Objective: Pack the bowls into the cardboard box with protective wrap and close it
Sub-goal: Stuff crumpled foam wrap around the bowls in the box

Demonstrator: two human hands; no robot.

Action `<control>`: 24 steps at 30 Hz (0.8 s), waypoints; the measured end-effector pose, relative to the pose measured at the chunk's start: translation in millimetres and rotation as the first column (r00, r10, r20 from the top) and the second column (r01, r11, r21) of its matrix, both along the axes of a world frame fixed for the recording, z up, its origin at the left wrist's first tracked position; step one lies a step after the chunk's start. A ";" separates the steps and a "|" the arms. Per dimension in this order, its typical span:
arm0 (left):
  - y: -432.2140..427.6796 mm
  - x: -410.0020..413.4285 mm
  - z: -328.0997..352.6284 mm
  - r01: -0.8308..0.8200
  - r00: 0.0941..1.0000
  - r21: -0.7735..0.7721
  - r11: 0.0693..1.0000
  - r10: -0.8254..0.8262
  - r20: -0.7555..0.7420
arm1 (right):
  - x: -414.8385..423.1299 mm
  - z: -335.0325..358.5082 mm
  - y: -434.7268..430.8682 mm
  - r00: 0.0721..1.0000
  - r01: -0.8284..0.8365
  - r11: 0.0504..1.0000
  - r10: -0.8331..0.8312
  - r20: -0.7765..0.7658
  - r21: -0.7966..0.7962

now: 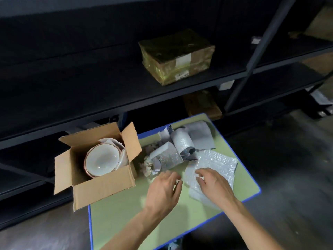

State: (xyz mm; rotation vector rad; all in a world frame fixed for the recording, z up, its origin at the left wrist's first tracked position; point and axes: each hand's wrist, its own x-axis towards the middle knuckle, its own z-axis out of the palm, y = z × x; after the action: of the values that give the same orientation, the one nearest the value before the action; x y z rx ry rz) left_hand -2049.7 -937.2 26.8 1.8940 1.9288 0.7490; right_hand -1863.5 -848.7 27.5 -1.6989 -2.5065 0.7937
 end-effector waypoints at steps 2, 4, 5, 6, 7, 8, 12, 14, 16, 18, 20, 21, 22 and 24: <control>7.8 13.8 -14.9 0.028 0.999 -0.111 0.993 -0.030 -0.015 | 23.5 -7.4 1.1 0.996 0.066 0.996 -0.062 0.061 -0.058; 16.3 25.3 -25.1 0.038 0.998 -0.233 0.972 -0.047 -0.036 | 44.8 -14.1 3.0 0.987 0.121 0.987 -0.108 0.123 -0.102; 20.5 30.0 -28.6 0.039 0.998 -0.274 0.961 -0.051 -0.039 | 53.5 -16.8 3.6 0.982 0.143 0.982 -0.125 0.143 -0.120; 24.7 34.3 -31.4 0.038 0.998 -0.308 0.951 -0.052 -0.037 | 60.5 -19.3 4.2 0.977 0.168 0.976 -0.146 0.155 -0.138; 29.0 38.5 -33.7 0.035 0.998 -0.334 0.942 -0.049 -0.035 | 66.0 -21.7 4.5 0.972 0.196 0.969 -0.170 0.164 -0.153; 33.1 42.6 -36.7 0.026 0.998 -0.356 0.934 -0.042 -0.037 | 70.6 -24.6 4.4 0.967 0.221 0.962 -0.194 0.167 -0.162; 50.0 50.9 -49.5 -0.078 0.997 -0.407 0.910 0.079 -0.016 | 76.8 -31.2 4.7 0.944 0.308 0.934 -0.275 0.185 -0.184; 58.5 51.1 -55.0 -0.116 0.992 -0.439 0.891 0.127 -0.004 | 76.6 -33.9 3.8 0.938 0.334 0.917 -0.301 0.174 -0.219; 65.7 51.4 -55.9 -0.123 0.987 -0.482 0.867 0.159 0.035 | 75.9 -36.6 3.9 0.933 0.358 0.896 -0.332 0.141 -0.262; 69.0 52.8 -54.0 -0.129 0.975 -0.504 0.854 0.203 0.094 | 75.6 -39.8 4.6 0.924 0.380 0.879 -0.370 0.091 -0.287; 68.1 55.0 -50.9 -0.151 0.962 -0.494 0.856 0.242 0.126 | 76.5 -41.4 5.3 0.910 0.404 0.857 -0.412 0.046 -0.318; 66.6 56.1 -48.5 -0.160 0.958 -0.489 0.857 0.254 0.132 | 77.4 -40.6 5.3 0.898 0.416 0.843 -0.439 0.012 -0.341; 65.0 57.1 -45.8 -0.163 0.953 -0.499 0.851 0.266 0.143 | 78.4 -39.6 5.5 0.881 0.433 0.824 -0.472 -0.021 -0.364; 62.2 58.9 -38.8 -0.143 0.941 -0.537 0.832 0.283 0.188 | 81.0 -35.6 5.2 0.834 0.478 0.779 -0.547 -0.068 -0.406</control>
State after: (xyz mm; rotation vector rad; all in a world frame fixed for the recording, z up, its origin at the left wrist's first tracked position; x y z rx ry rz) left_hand -1990.8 -875.0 -12.0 1.2057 1.9415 0.4408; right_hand -1782.5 -843.5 -8.1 -2.1566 -1.6949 1.3375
